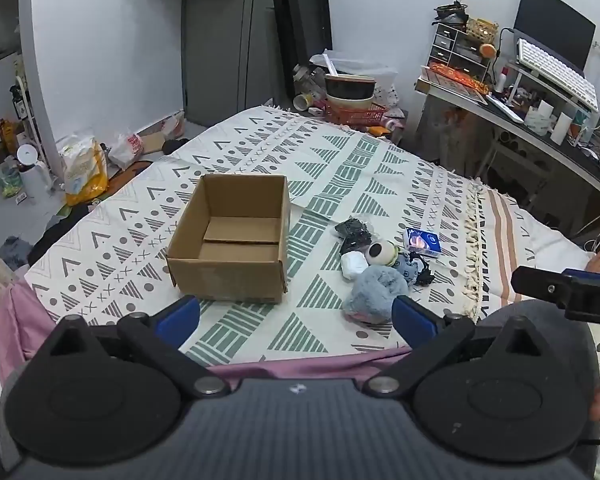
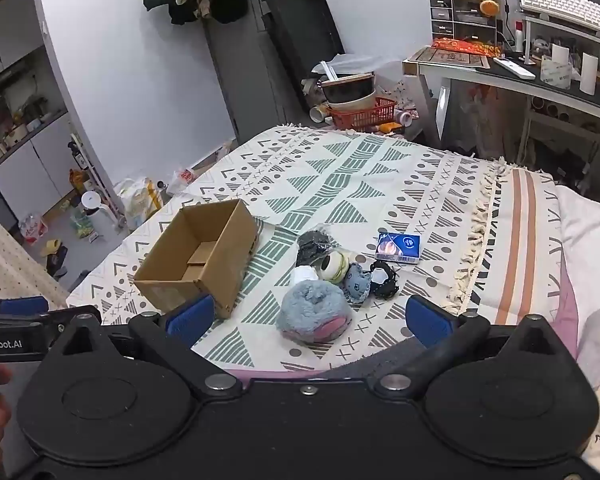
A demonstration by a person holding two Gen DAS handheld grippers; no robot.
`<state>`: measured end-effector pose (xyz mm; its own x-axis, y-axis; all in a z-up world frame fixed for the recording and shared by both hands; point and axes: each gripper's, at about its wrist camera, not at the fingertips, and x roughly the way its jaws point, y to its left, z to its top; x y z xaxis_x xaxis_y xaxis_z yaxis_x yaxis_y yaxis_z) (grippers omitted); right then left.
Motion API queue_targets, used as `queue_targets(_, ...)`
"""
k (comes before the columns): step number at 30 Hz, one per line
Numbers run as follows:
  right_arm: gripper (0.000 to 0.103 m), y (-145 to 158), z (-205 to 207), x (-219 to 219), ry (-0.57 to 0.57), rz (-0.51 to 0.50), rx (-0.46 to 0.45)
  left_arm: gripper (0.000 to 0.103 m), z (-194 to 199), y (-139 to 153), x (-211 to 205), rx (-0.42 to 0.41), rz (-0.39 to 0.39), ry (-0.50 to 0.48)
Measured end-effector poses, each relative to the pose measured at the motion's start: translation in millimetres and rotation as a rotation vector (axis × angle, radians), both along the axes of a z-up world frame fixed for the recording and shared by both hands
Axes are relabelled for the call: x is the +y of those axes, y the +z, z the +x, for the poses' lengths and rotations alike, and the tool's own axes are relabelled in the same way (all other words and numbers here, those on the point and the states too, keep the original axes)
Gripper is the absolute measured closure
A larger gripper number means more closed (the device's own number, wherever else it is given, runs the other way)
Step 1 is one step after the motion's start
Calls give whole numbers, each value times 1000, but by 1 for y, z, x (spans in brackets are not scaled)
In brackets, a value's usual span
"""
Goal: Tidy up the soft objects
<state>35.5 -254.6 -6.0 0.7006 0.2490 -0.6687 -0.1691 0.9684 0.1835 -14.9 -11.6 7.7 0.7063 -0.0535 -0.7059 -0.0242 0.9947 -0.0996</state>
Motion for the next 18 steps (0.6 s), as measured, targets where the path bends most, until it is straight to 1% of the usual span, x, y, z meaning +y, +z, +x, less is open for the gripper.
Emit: queue_targets(18, 0, 2, -4, -1, -6, -16, -7, 2, -2, 3, -1, -7, -9, -3)
